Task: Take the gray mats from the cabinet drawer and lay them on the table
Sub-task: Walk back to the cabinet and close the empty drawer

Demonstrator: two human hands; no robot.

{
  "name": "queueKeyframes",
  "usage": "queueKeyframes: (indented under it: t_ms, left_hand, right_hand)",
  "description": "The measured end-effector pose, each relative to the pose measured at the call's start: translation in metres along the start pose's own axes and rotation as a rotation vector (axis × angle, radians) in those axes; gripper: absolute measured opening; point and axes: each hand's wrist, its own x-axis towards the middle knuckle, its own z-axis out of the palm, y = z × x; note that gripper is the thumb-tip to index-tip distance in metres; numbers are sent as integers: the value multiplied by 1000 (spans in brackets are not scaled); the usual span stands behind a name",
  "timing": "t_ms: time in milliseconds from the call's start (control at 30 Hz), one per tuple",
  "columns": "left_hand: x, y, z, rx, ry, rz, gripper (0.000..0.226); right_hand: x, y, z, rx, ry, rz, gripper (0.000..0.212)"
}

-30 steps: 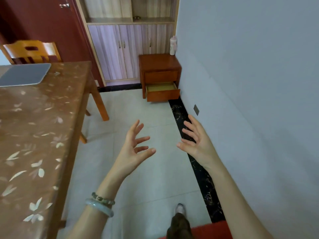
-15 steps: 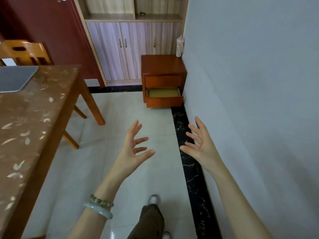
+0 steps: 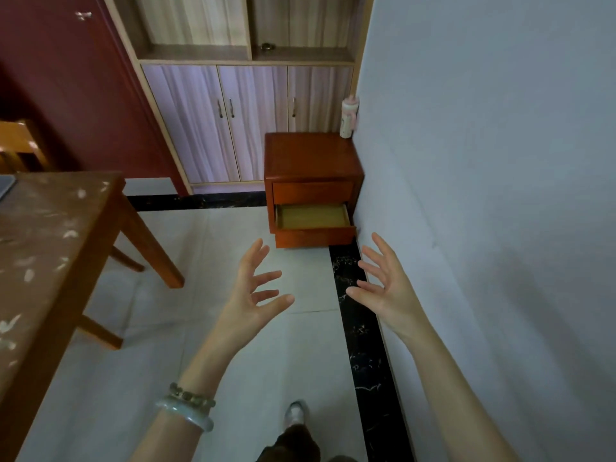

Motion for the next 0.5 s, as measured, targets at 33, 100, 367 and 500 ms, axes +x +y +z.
queueKeyframes:
  t_ms: [33, 100, 367, 500]
  left_hand:
    - [16, 0, -2, -1, -7, -2, 94]
    - [45, -1, -5, -5, -17, -13, 94]
    - [150, -23, -13, 17, -4, -79, 95]
    - [206, -30, -7, 21, 27, -106, 95]
  right_hand:
    - [16, -2, -1, 3, 0, 2, 92]
    - [44, -5, -2, 3, -4, 17, 92]
    - [159, -2, -12, -9, -31, 47, 91]
    - [225, 3, -23, -15, -67, 53, 91]
